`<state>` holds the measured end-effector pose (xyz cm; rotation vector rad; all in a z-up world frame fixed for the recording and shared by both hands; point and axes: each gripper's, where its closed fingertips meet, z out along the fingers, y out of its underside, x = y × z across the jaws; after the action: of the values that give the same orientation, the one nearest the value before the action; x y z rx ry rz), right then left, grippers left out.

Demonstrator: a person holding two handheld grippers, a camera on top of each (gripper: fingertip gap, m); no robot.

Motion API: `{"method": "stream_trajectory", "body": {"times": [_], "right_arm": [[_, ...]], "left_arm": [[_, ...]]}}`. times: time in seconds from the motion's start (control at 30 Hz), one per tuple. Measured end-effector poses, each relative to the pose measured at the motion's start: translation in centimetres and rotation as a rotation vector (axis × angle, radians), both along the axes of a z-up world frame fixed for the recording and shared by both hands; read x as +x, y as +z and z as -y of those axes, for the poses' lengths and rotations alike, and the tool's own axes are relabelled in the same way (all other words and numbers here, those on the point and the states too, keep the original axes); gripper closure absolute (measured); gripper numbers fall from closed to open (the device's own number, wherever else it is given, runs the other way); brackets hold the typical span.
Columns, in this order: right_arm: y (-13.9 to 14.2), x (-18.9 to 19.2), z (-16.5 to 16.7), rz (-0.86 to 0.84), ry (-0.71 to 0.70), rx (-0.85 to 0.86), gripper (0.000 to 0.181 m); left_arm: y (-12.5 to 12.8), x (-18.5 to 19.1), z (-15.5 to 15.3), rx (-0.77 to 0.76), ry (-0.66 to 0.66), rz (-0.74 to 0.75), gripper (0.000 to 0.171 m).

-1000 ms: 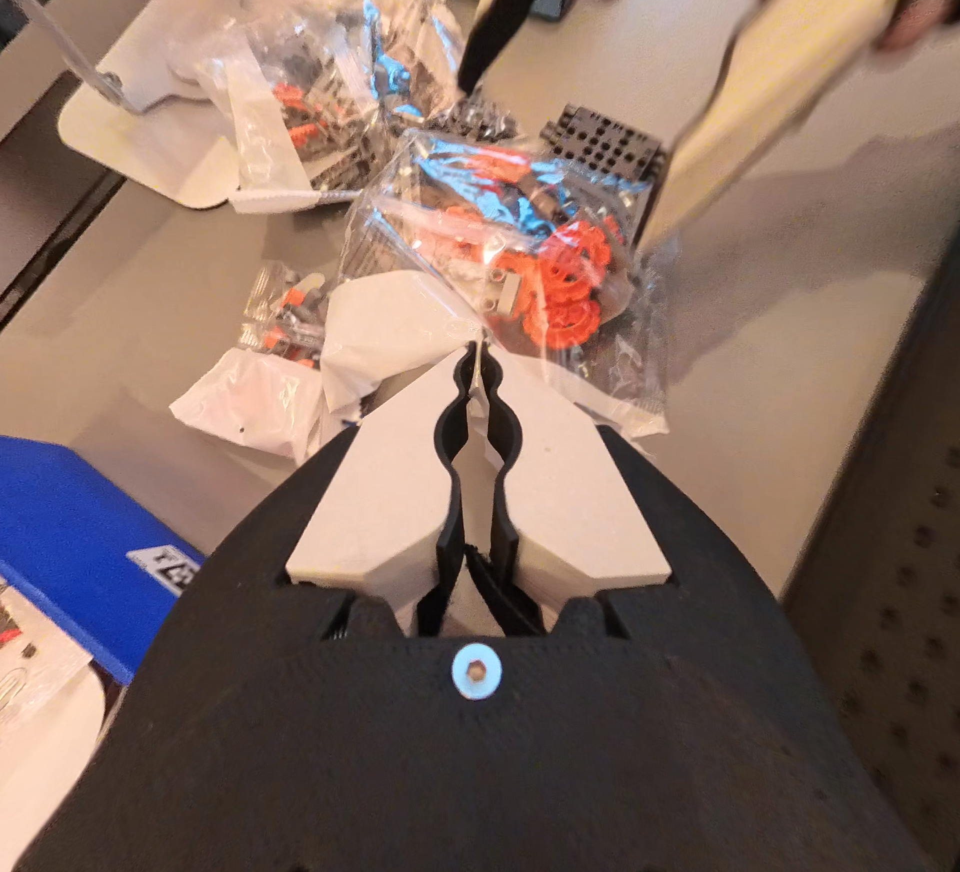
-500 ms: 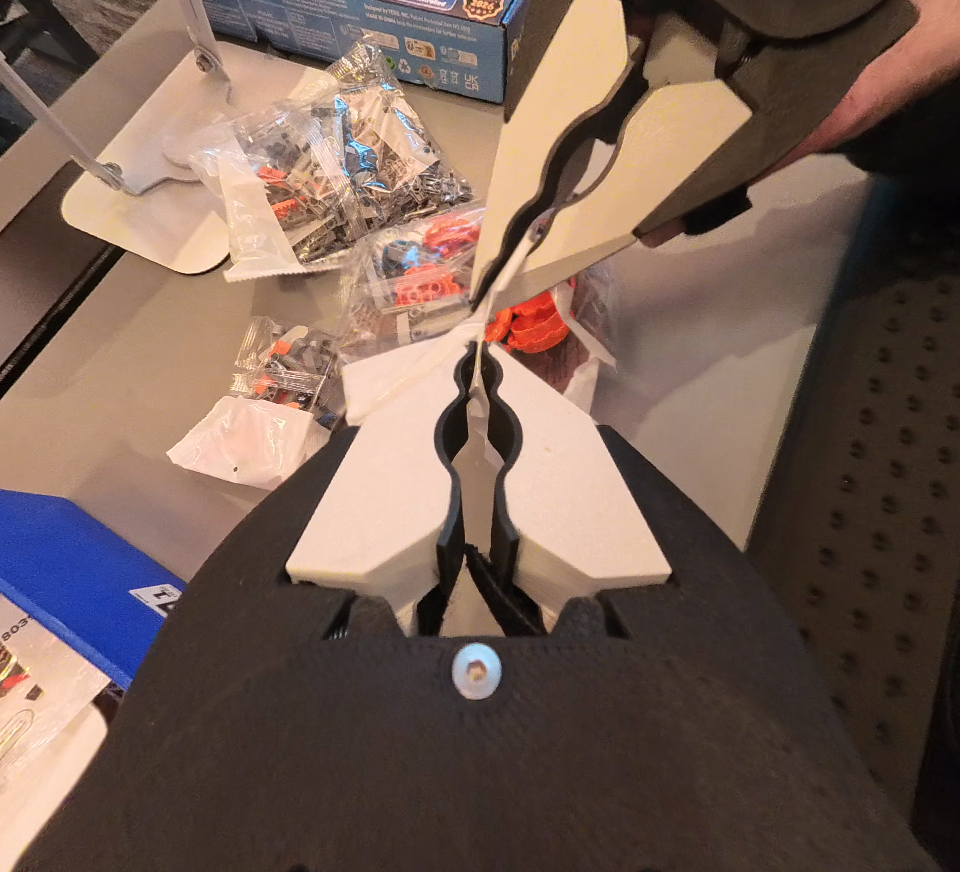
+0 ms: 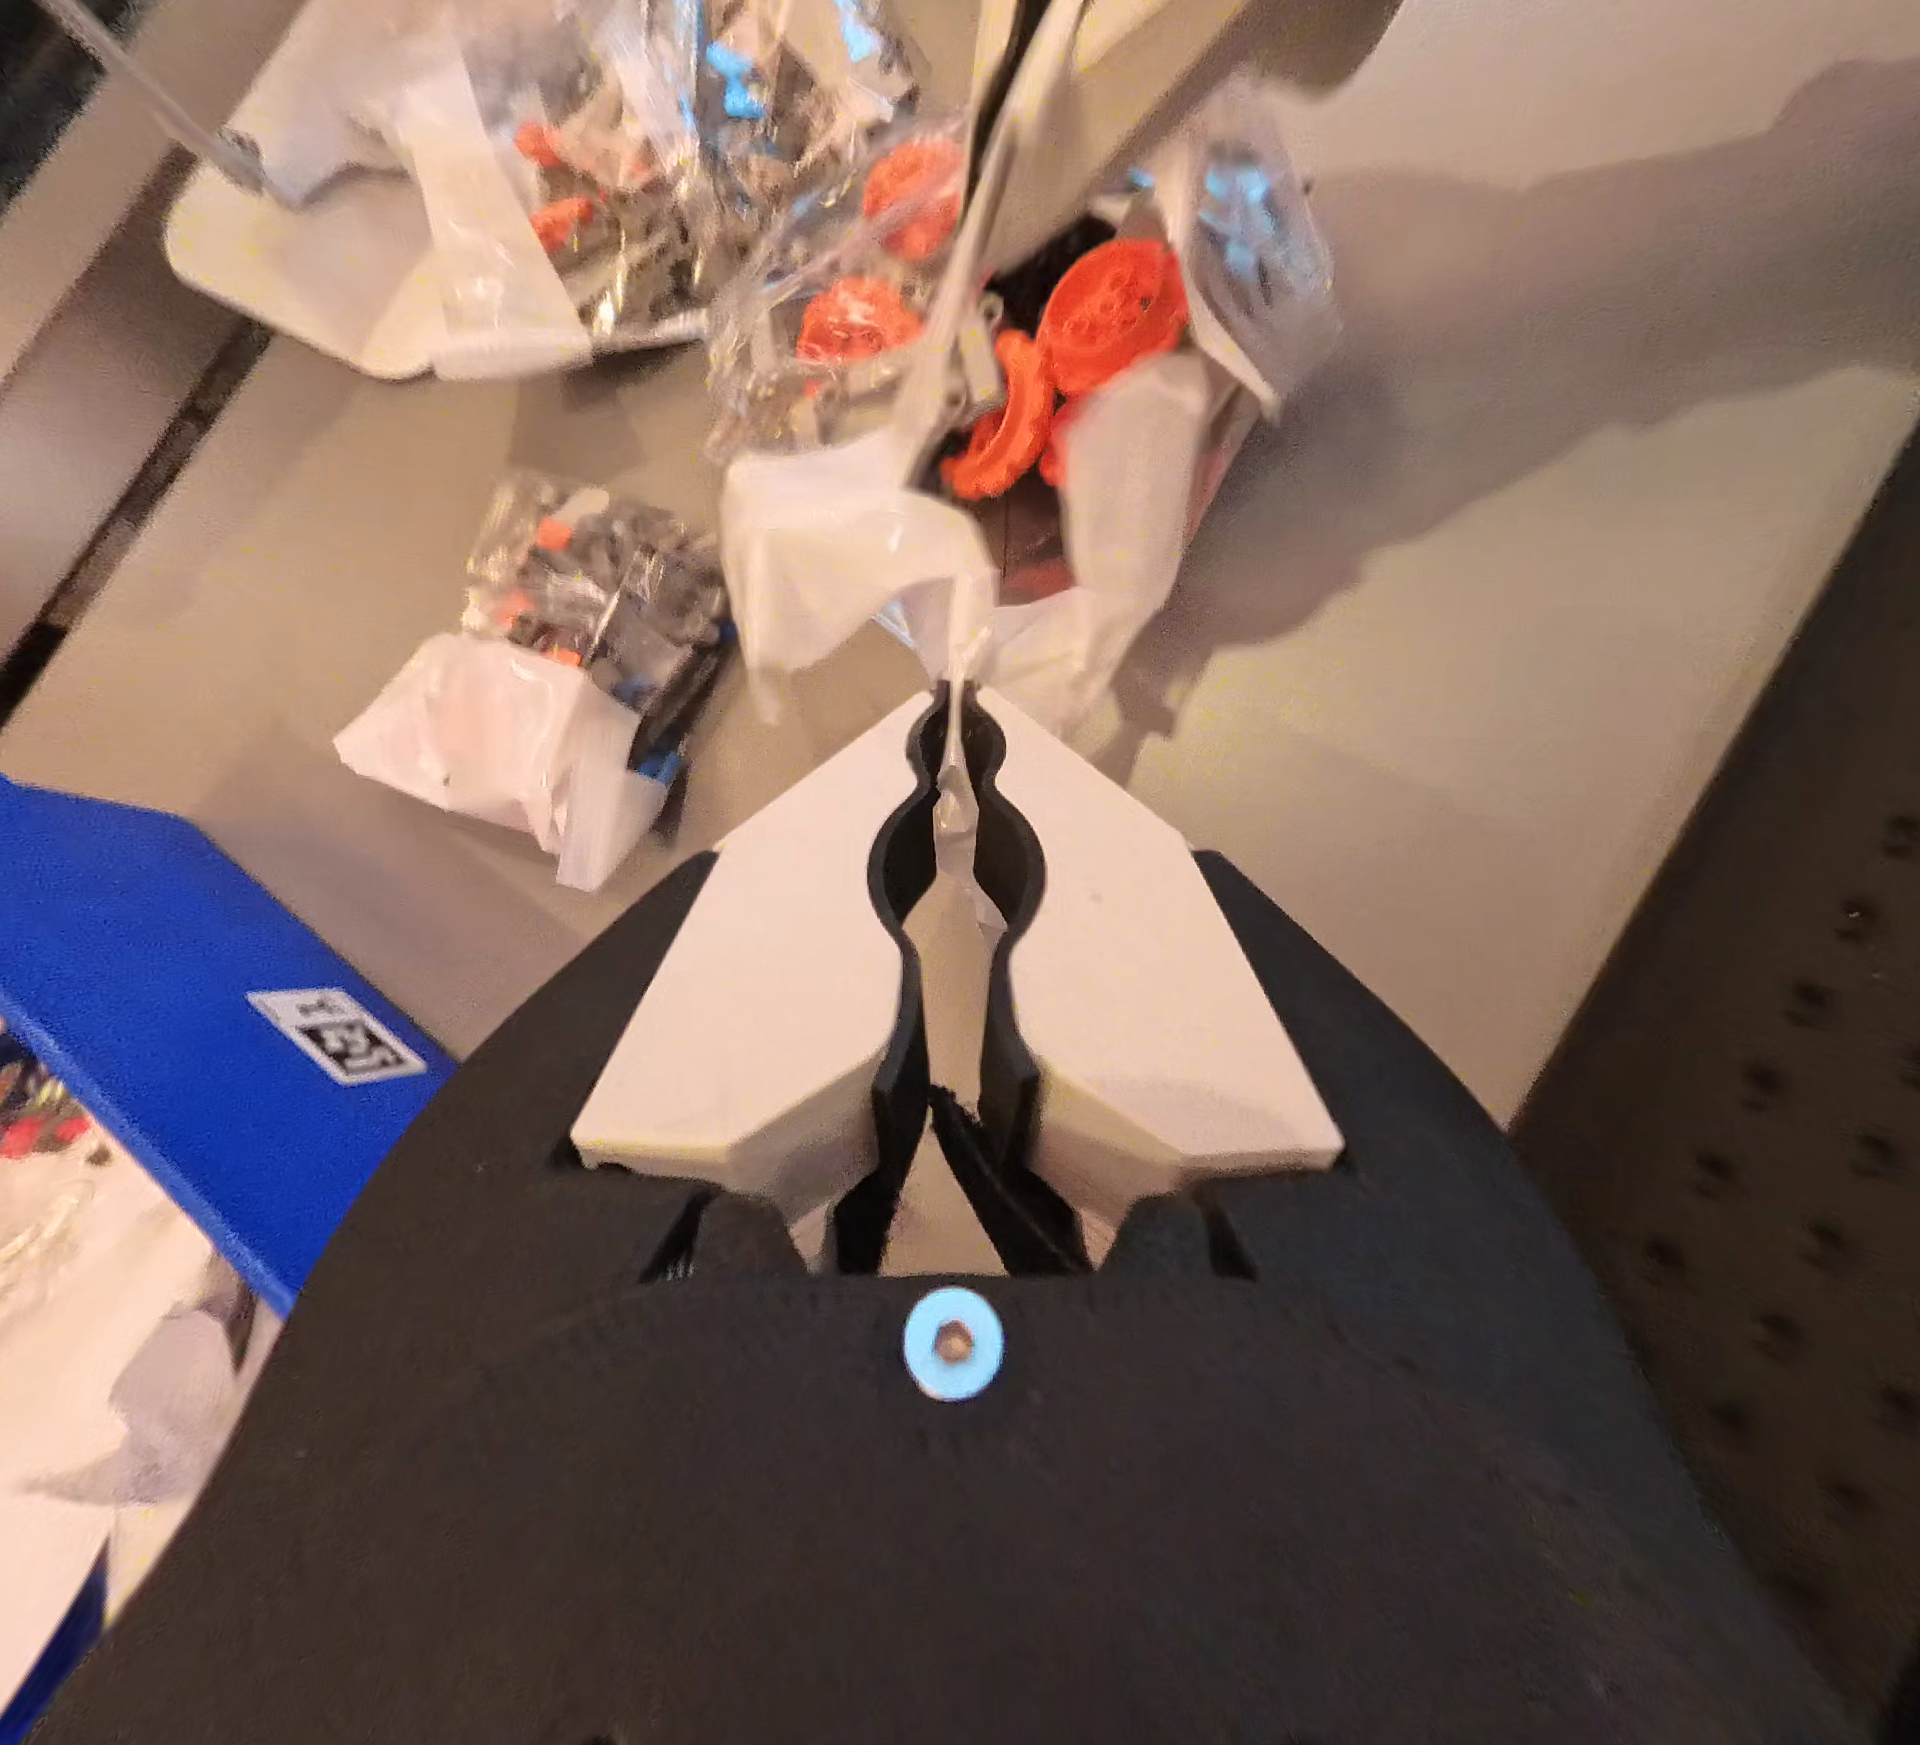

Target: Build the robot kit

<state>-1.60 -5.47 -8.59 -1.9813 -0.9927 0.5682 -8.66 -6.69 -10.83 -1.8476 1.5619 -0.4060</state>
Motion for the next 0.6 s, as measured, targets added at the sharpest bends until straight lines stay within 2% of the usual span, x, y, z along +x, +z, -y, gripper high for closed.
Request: {"method": "stream_trajectory", "body": {"times": [0.1, 0.23, 0.33, 0.4, 0.43, 0.5, 0.53, 0.6], "right_arm": [[-0.1, 1.3, 0.2, -0.065, -0.017, -0.046, 0.181], [0.1, 1.3, 0.9, -0.046, -0.003, -0.031, 0.181], [-0.2, -0.8, 2.6, -0.003, 0.098, 0.004, 0.181], [-1.2, -1.9, 4.4, 0.035, 0.176, -0.05, 0.181], [-1.1, -1.8, 4.4, 0.019, 0.181, -0.031, 0.176], [-0.2, -0.6, 4.0, -0.053, 0.134, -0.071, 0.134], [0.2, 0.2, 3.9, -0.093, 0.116, -0.116, 0.119], [0.7, 2.2, 3.4, -0.145, 0.058, -0.144, 0.118]], "left_arm": [[-0.7, -0.8, 0.4, -0.036, 0.026, 0.009, 0.171], [-0.5, -0.7, 0.8, -0.005, 0.03, 0.052, 0.171], [-0.8, -0.6, 0.8, -0.014, 0.011, 0.059, 0.171], [-0.8, -0.6, 0.8, -0.066, 0.015, 0.067, 0.171], [-1.1, -0.7, 0.8, -0.087, 0.016, 0.05, 0.169], [-0.7, -1.2, 0.3, -0.057, 0.015, 0.04, 0.16], [-0.3, -1.2, 0.4, -0.082, 0.008, 0.052, 0.159], [0.7, -1.3, 0.6, -0.137, 0.006, 0.087, 0.151]]}}
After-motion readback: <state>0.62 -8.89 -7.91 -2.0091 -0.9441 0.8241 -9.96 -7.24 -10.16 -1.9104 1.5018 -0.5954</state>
